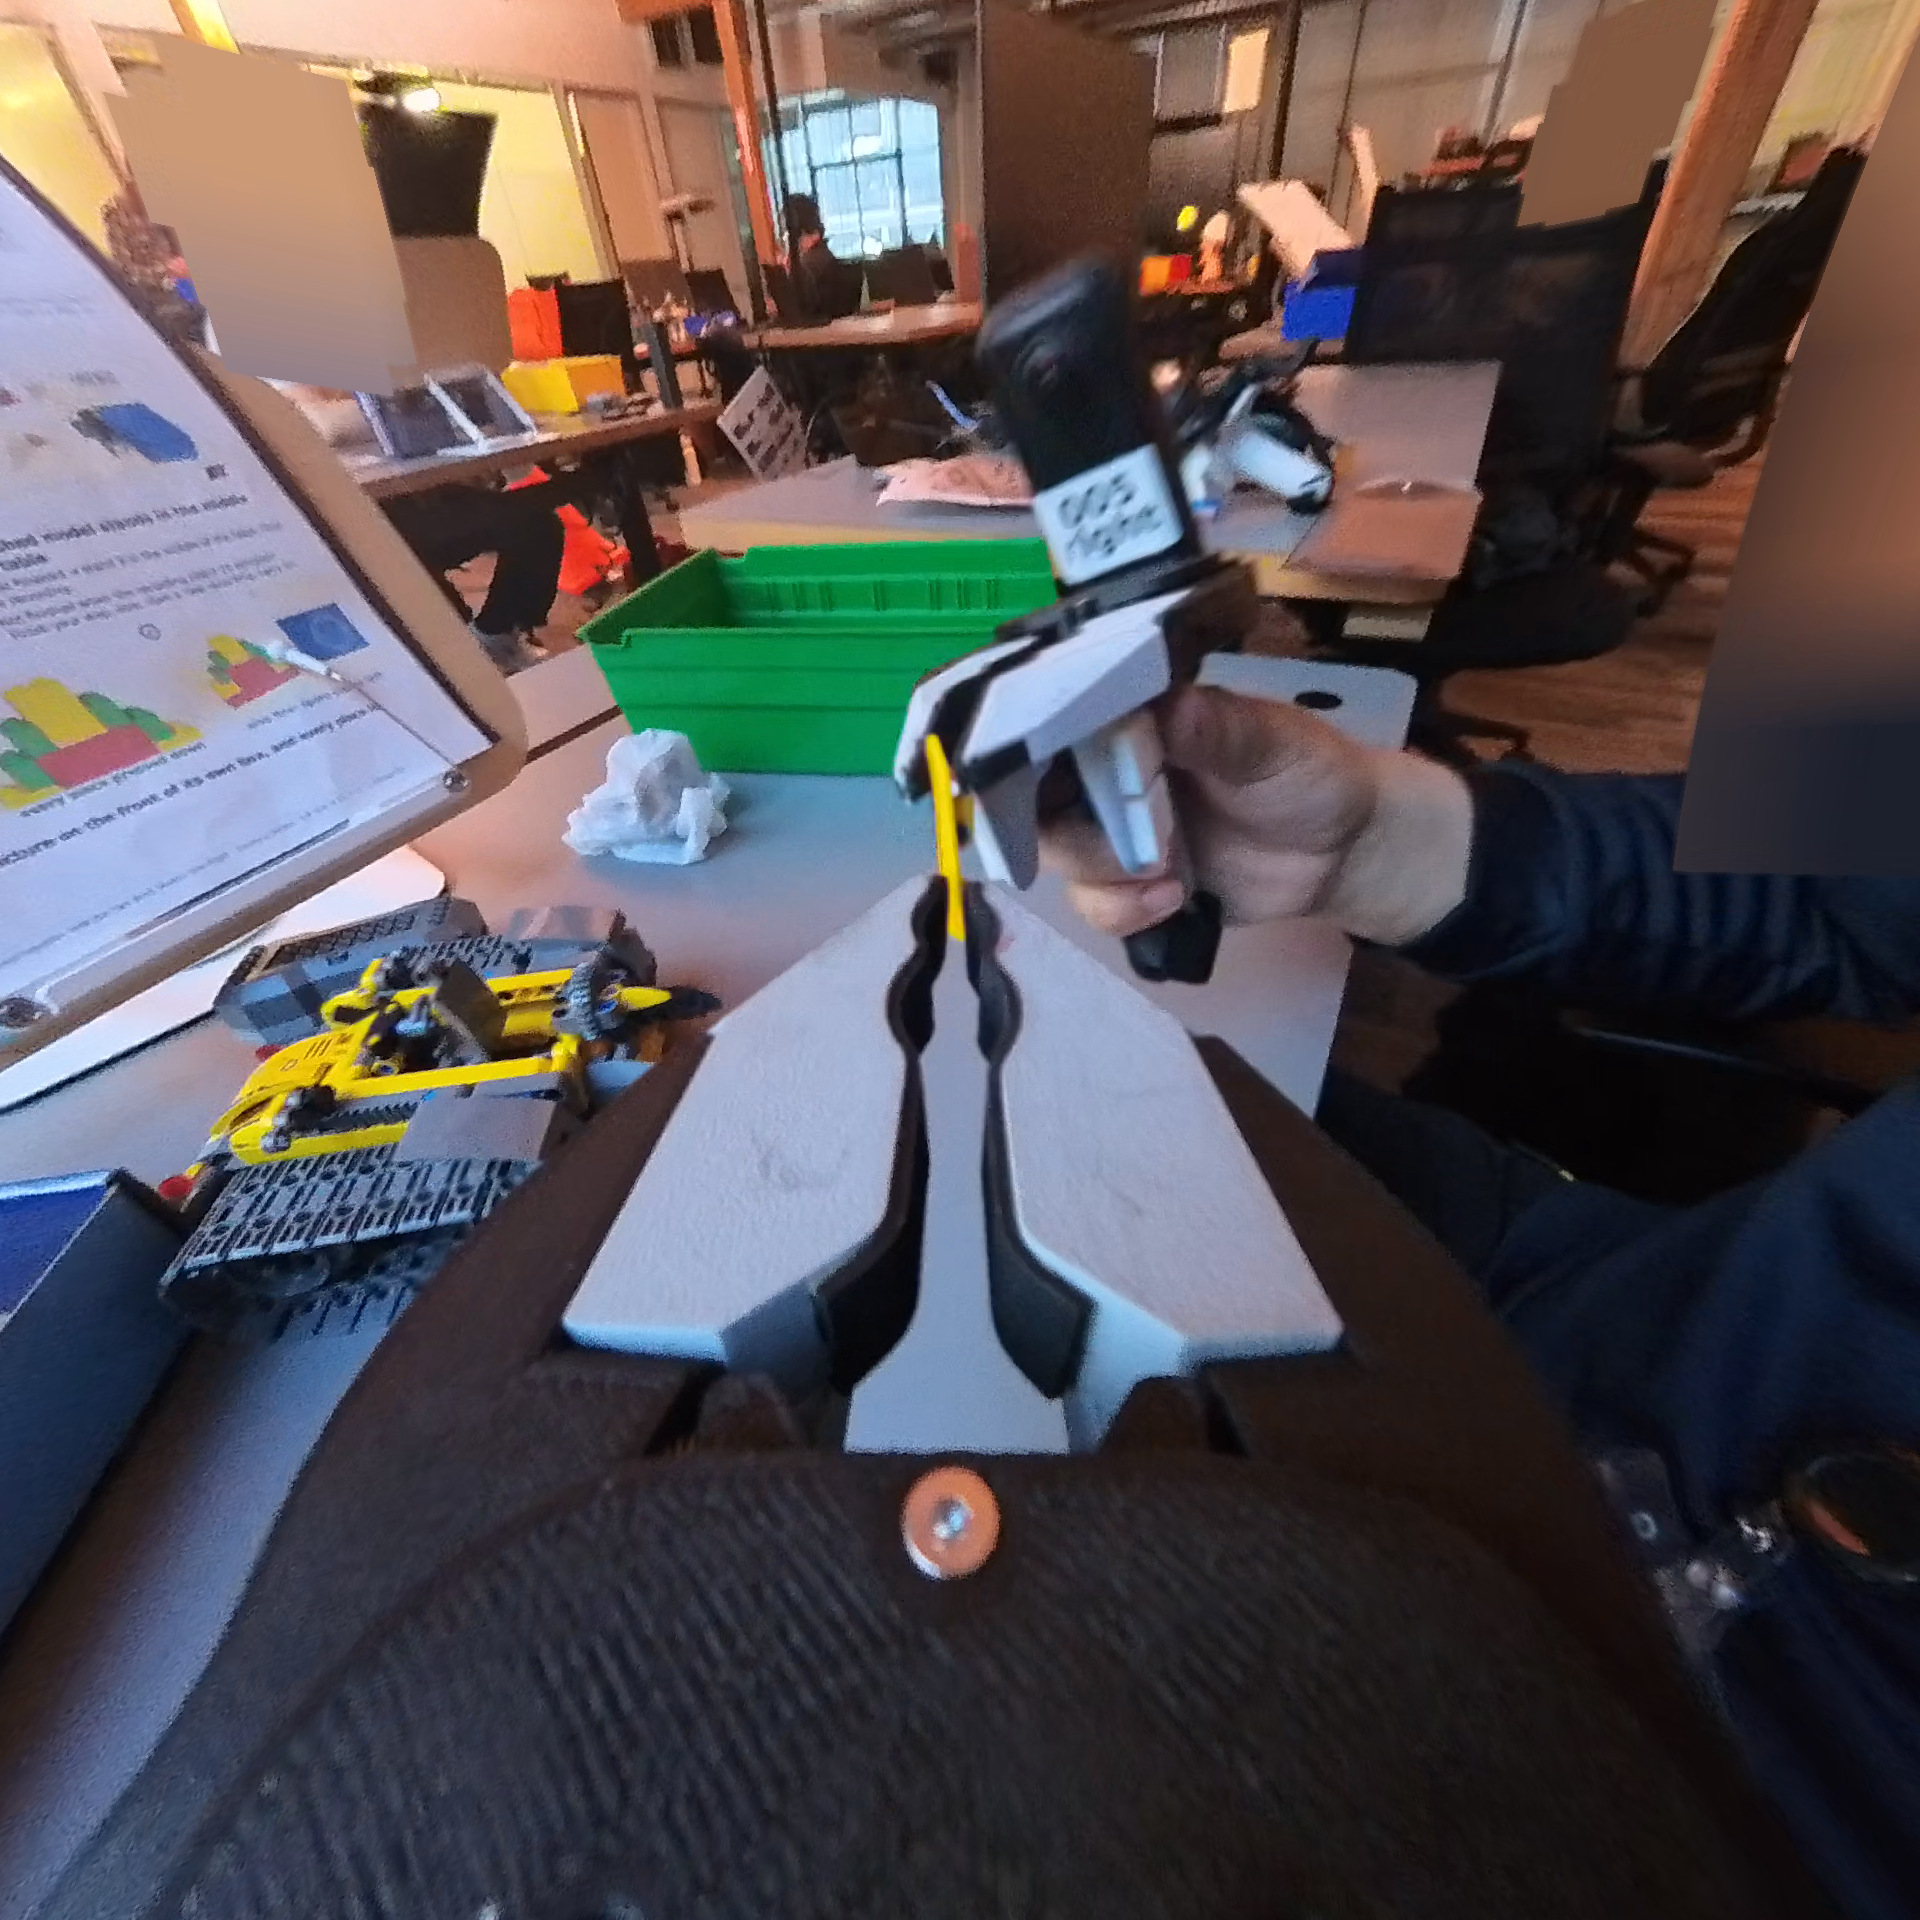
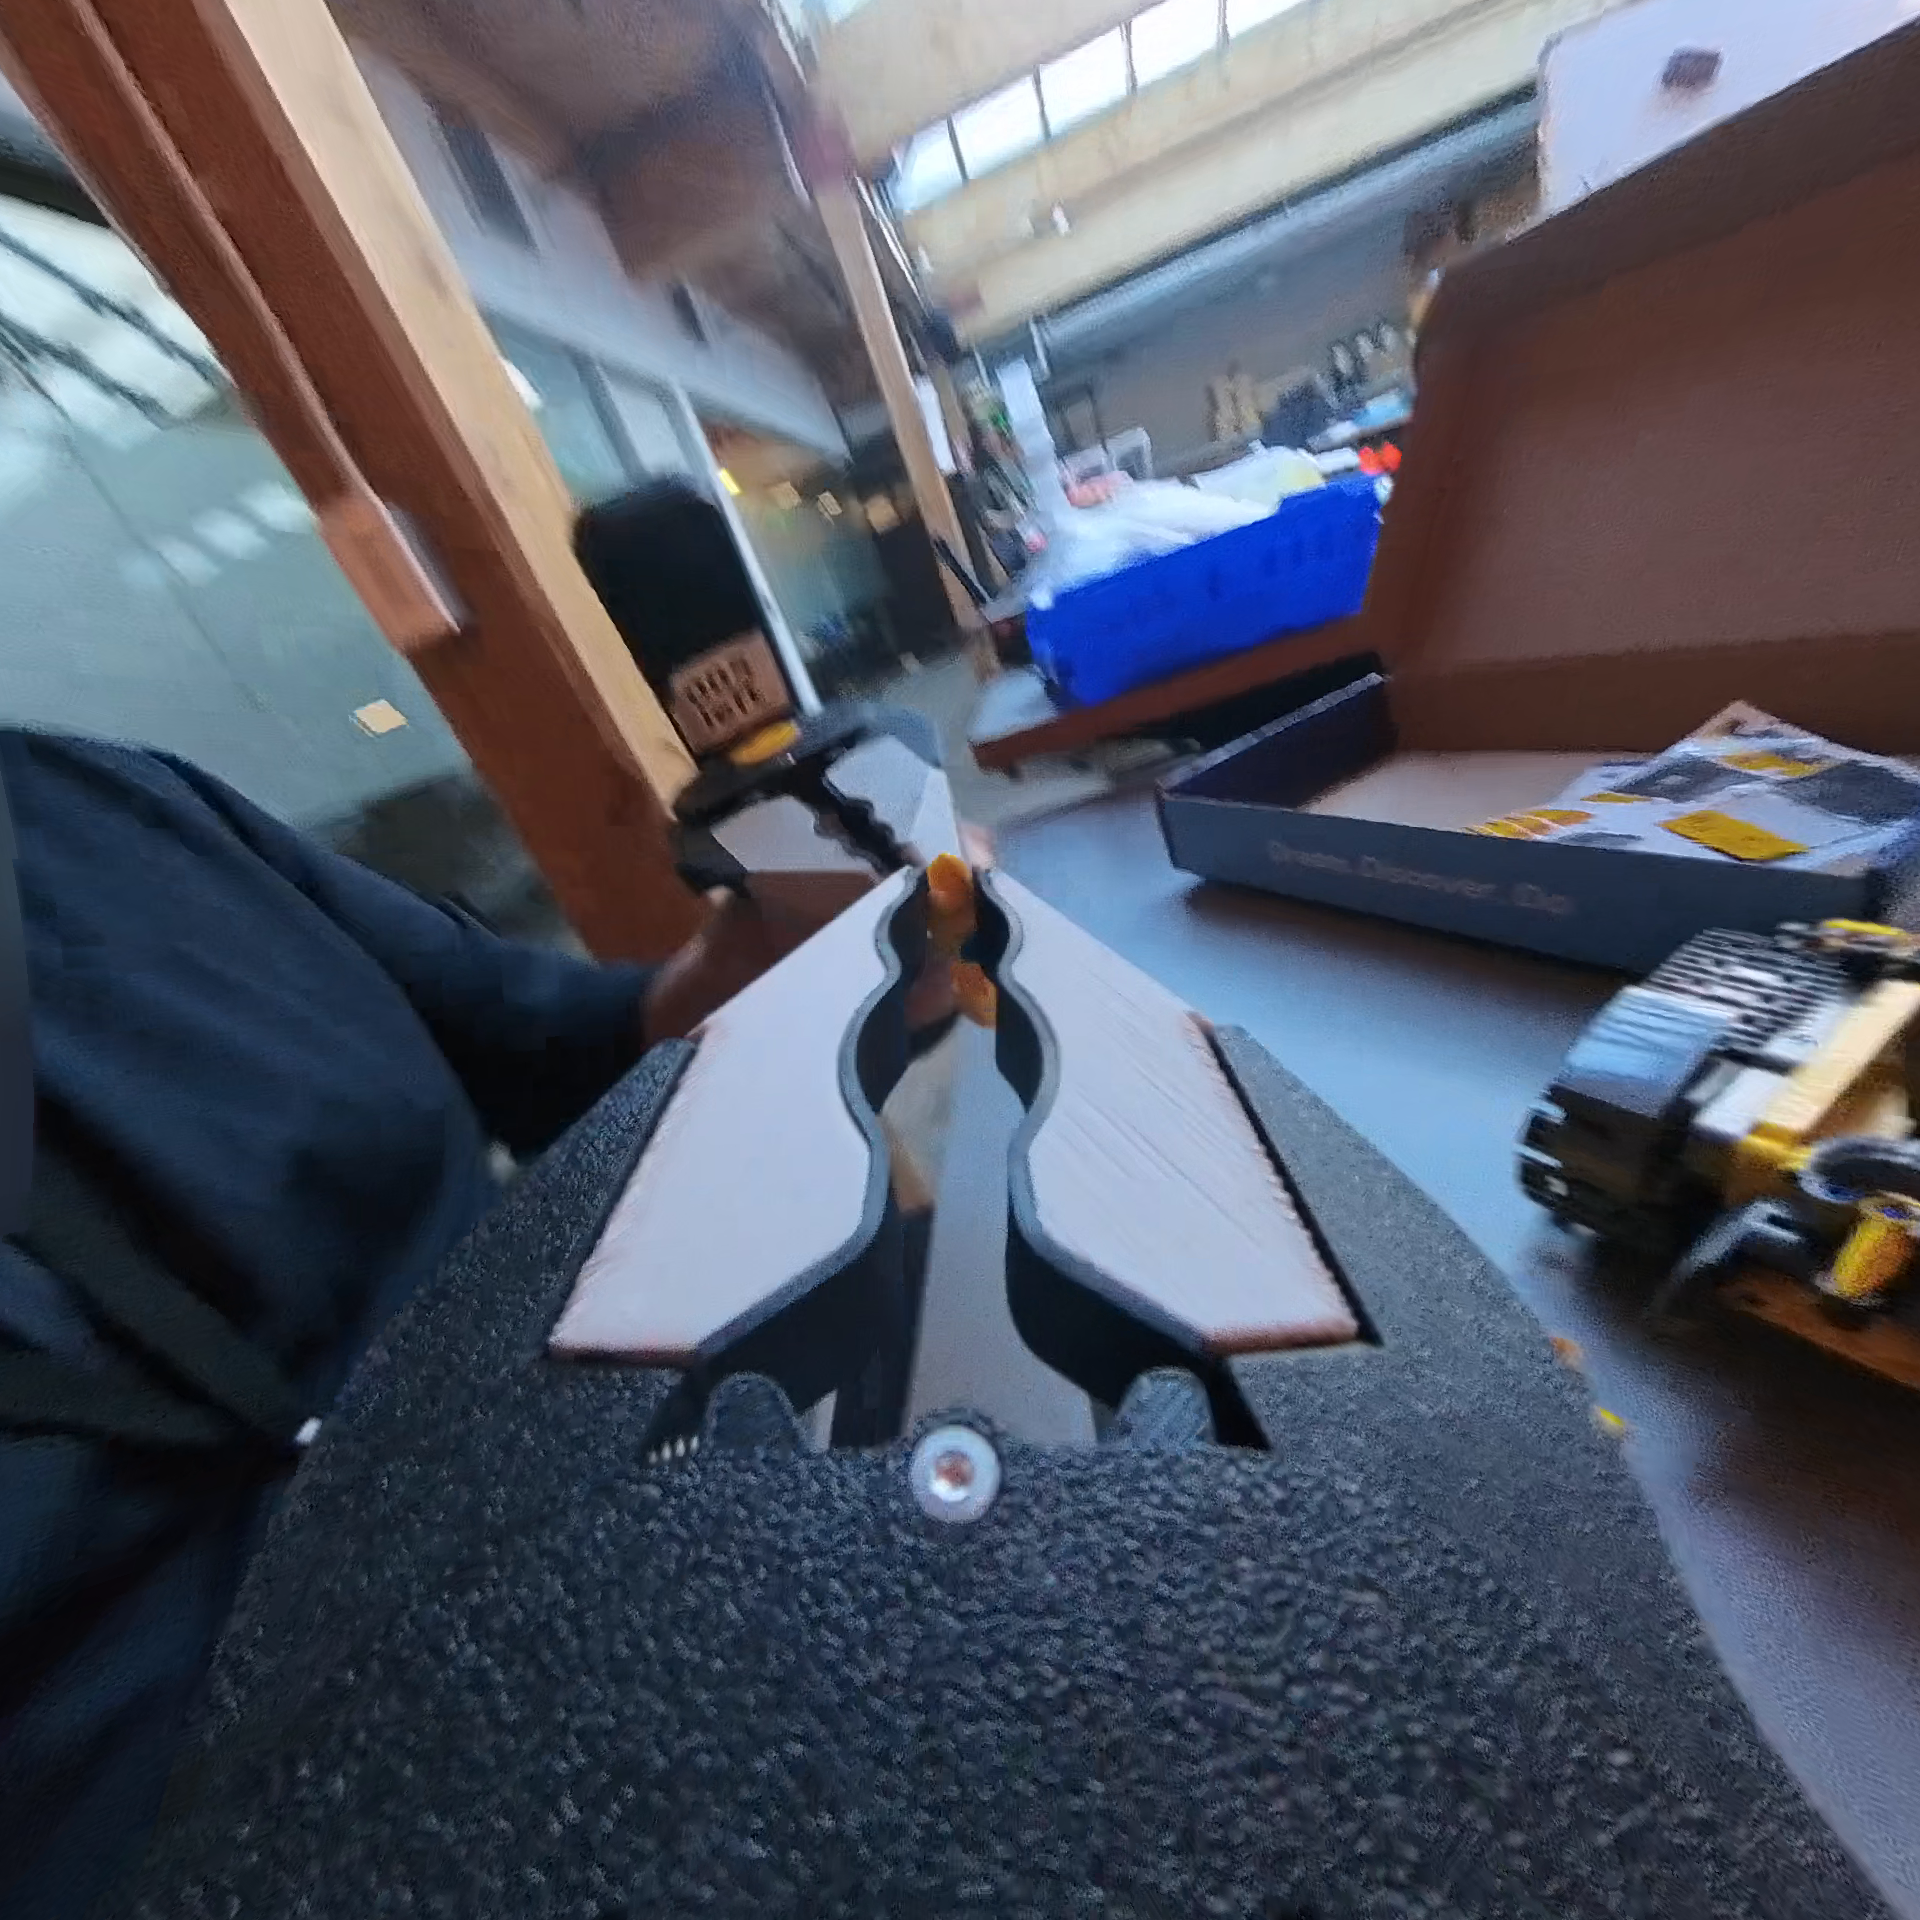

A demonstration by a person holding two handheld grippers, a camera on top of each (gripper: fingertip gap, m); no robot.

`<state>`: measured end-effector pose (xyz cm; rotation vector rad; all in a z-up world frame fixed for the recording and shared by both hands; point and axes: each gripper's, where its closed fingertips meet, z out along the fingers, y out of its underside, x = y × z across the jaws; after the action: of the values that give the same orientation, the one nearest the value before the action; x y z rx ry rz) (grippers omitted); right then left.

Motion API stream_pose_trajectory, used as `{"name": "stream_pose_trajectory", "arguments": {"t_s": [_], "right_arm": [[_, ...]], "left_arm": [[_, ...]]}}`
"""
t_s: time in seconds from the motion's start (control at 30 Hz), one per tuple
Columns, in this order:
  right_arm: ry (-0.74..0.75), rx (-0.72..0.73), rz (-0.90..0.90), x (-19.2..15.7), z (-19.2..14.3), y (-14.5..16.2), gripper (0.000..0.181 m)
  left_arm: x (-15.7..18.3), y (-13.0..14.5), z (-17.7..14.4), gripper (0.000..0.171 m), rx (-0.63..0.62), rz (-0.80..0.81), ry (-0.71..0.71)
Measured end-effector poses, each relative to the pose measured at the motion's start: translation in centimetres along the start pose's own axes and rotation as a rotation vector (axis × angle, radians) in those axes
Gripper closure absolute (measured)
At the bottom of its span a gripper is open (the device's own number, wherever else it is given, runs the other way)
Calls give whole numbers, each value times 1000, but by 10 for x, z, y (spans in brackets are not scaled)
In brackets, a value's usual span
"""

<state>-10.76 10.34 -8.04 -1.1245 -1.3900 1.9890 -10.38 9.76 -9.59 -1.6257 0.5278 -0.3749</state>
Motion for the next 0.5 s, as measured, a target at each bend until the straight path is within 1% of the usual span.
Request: {"name": "stream_pose_trajectory", "arguments": {"t_s": [0.07,0.13,0.17,0.27,0.37,0.43,0.5], "right_arm": [[-75,93,91,-1,-5,-10,176],[-124,143,155,-1,-8,-13,176],[-142,162,174,-2,-8,-14,176],[-166,187,193,-5,-4,-13,175],[-191,215,222,-10,1,-13,175],[-213,242,269,-11,3,-13,175],[-235,295,339,-9,2,-17,175]], "left_arm": [[2,-3,0,161,10,-20,19],[1,0,2,146,-11,-35,16],[1,2,4,143,-15,-36,14],[6,6,9,145,-16,-17,18],[4,8,12,151,-8,8,-9],[2,3,9,159,42,20,-19],[1,-5,5,160,105,6,-21]]}}
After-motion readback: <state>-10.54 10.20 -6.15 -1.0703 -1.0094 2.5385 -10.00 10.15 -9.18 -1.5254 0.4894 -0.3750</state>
